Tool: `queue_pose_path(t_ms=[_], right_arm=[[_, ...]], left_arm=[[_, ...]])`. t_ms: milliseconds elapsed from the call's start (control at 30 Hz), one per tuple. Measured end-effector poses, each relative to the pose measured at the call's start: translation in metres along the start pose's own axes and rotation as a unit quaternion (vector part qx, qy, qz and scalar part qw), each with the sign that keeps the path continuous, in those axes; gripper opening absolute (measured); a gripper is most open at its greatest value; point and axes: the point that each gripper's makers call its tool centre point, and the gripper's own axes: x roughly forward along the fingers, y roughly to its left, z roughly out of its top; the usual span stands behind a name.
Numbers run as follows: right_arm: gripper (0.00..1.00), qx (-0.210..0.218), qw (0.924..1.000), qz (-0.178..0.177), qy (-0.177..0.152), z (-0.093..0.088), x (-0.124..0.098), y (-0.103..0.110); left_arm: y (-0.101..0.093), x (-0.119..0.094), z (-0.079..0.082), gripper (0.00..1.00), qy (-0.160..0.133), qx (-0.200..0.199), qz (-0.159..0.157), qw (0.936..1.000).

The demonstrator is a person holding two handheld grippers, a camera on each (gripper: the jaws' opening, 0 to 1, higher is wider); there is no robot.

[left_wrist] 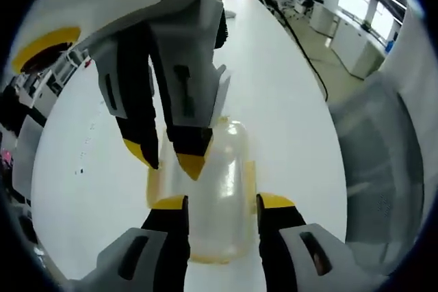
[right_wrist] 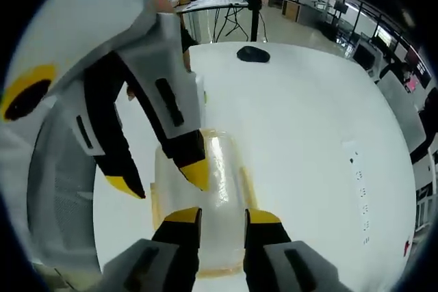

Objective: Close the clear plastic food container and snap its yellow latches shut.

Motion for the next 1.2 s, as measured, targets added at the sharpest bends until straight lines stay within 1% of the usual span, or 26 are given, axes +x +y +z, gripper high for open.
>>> queue_pose_path(t_ms=[167,400,600,733,900,1067,1200], right_arm=[[0.24,-0.005,1.0,0.0,0.002,0.002,0.002,-0.003],[0.26,-0.009,0.9999,0.005,0.007,0.002,0.005,-0.004],[0.27,-0.012,0.9998,0.011,0.011,0.002,0.008,-0.006],[0.28,-0.014,0.9998,0.011,0.011,0.003,0.007,-0.007],[0.28,-0.014,0.9996,0.014,0.018,-0.002,0.008,-0.008],[0.28,-0.016,0.9996,0.015,0.019,-0.002,0.009,-0.009],[0.31,-0.019,0.9994,0.018,0.022,-0.003,0.011,-0.008]], left_arm=[[-0.001,0.001,-0.001,0.38,0.0,-0.005,0.005,1.0],[-0.006,0.005,-0.002,0.41,0.004,0.003,0.01,0.9999],[-0.012,0.008,-0.003,0.42,0.009,0.011,0.014,0.9998],[-0.014,0.009,-0.004,0.42,0.007,0.01,0.016,0.9998],[-0.02,0.013,-0.005,0.43,0.009,0.015,0.014,0.9997],[-0.021,0.015,-0.007,0.43,0.014,0.018,0.017,0.9996],[-0.02,0.016,-0.007,0.44,0.015,0.018,0.018,0.9996]])
